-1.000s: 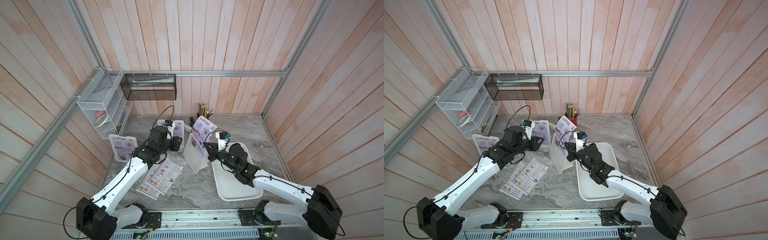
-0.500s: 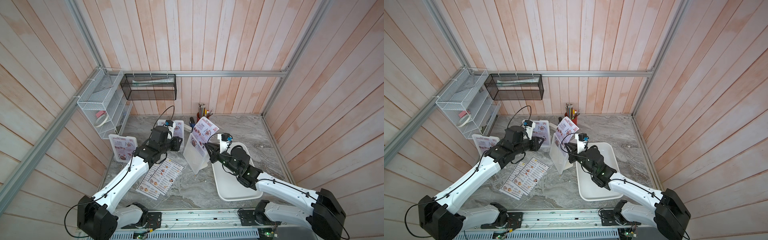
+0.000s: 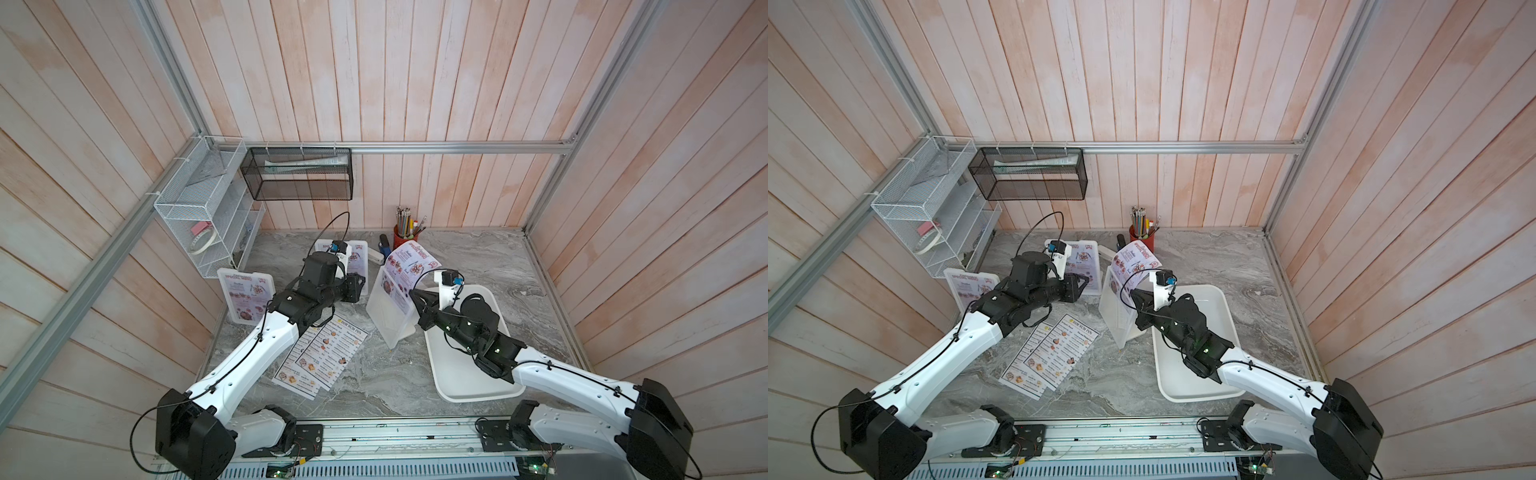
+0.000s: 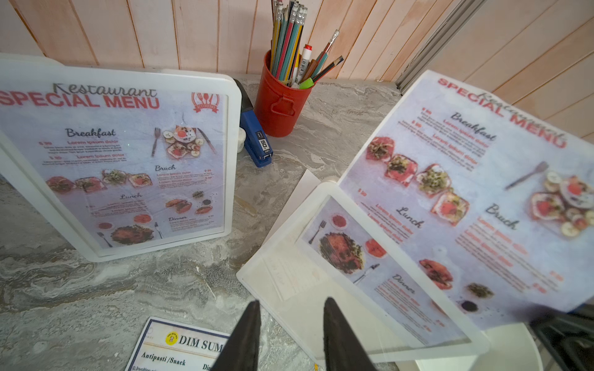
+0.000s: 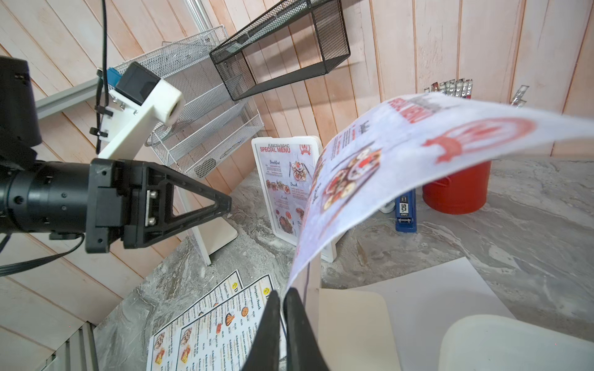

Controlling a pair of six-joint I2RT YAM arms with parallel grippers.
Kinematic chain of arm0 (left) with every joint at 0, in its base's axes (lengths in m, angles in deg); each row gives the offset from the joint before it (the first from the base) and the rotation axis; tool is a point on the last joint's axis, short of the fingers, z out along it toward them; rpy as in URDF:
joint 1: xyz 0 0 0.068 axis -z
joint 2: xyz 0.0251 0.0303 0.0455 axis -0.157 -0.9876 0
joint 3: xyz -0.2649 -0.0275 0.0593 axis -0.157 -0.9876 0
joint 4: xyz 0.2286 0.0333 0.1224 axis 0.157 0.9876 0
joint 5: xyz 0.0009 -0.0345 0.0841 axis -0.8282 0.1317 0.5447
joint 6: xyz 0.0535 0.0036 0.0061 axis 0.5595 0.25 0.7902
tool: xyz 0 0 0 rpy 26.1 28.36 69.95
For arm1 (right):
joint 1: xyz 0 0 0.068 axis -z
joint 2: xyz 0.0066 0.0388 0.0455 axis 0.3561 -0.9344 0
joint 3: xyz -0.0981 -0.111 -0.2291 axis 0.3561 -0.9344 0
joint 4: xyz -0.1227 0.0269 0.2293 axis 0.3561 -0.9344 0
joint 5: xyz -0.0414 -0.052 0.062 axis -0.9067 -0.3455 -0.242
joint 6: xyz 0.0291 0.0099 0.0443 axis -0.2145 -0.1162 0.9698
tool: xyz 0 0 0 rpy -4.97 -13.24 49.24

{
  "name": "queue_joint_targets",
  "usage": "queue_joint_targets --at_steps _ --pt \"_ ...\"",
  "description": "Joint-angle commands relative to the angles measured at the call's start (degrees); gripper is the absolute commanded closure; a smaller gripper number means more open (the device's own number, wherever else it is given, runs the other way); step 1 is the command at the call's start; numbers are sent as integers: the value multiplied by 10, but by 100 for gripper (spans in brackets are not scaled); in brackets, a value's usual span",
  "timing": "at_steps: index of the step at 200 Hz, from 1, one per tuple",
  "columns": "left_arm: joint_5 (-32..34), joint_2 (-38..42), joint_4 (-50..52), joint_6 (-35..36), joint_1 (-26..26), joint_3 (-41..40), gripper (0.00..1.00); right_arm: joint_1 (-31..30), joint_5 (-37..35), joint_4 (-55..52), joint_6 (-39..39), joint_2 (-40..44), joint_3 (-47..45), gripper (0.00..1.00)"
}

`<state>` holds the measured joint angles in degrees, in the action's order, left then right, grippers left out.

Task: Replace the menus in the menu holders
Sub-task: Insert the menu into the menu holder.

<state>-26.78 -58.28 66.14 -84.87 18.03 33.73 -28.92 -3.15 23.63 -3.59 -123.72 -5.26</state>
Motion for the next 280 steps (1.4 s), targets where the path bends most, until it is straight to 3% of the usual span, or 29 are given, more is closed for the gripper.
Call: queue_joint_targets --at_steps 1,39,105,185,280 --pt "-2 -7 -16 8 3 17 65 -10 -19 -10 9 7 -12 91" --pt "-3 -8 -15 8 3 20 65 -14 -26 -13 11 13 -17 89" --pt "-5 -11 -14 6 4 23 65 -2 -50 -24 -37 24 4 70" --pt "1 -12 -11 8 5 27 65 111 93 -13 -44 5 48 66" --pt "6 -12 -9 11 4 31 65 145 160 -6 -52 -24 102 67"
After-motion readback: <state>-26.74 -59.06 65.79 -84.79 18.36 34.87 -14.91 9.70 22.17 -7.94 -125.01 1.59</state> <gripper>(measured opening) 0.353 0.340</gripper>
